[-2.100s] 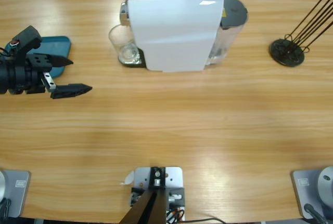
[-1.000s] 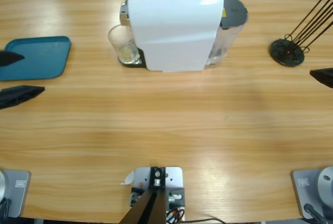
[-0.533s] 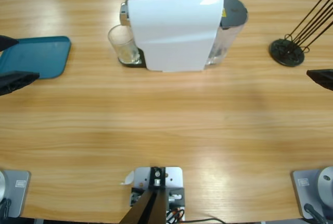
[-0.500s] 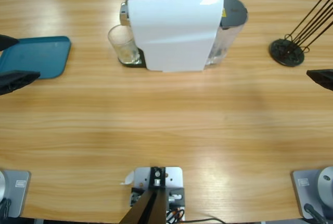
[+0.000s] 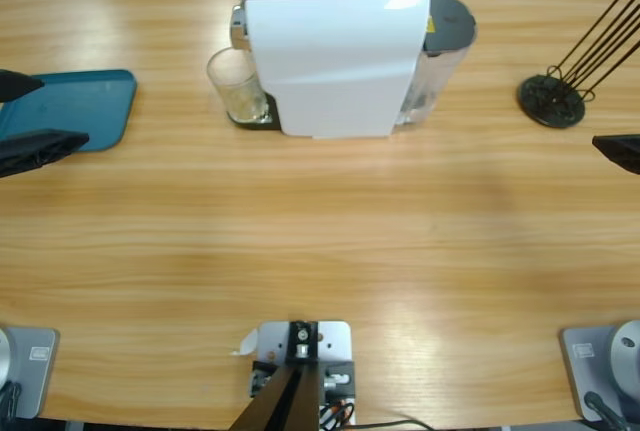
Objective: Pour coffee
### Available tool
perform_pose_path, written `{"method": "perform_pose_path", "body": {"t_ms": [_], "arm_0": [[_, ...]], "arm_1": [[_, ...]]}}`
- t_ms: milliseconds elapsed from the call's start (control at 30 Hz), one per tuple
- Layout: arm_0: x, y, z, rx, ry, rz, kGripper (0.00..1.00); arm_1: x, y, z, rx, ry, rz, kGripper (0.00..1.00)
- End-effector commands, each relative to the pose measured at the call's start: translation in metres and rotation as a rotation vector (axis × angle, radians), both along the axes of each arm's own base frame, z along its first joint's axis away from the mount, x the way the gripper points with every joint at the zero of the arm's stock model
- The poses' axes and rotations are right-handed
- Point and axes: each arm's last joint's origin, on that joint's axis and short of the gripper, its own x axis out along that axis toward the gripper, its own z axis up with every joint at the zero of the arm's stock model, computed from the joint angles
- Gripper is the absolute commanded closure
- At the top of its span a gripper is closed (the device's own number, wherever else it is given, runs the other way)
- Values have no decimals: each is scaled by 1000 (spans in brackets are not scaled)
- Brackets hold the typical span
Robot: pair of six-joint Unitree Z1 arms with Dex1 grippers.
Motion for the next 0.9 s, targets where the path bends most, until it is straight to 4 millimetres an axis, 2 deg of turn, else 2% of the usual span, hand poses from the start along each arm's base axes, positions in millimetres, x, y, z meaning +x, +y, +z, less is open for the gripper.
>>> {"method": "perform_pose_path", "body": {"t_ms": [33, 900], "arm_0": [[-1, 2, -14, 19, 61, 19, 0], [-4, 4, -16, -10, 31, 25, 0]], "arm_1": [[-3, -1, -13, 0, 35, 7, 0], [-3, -1, -16, -2, 20, 10, 0]]}}
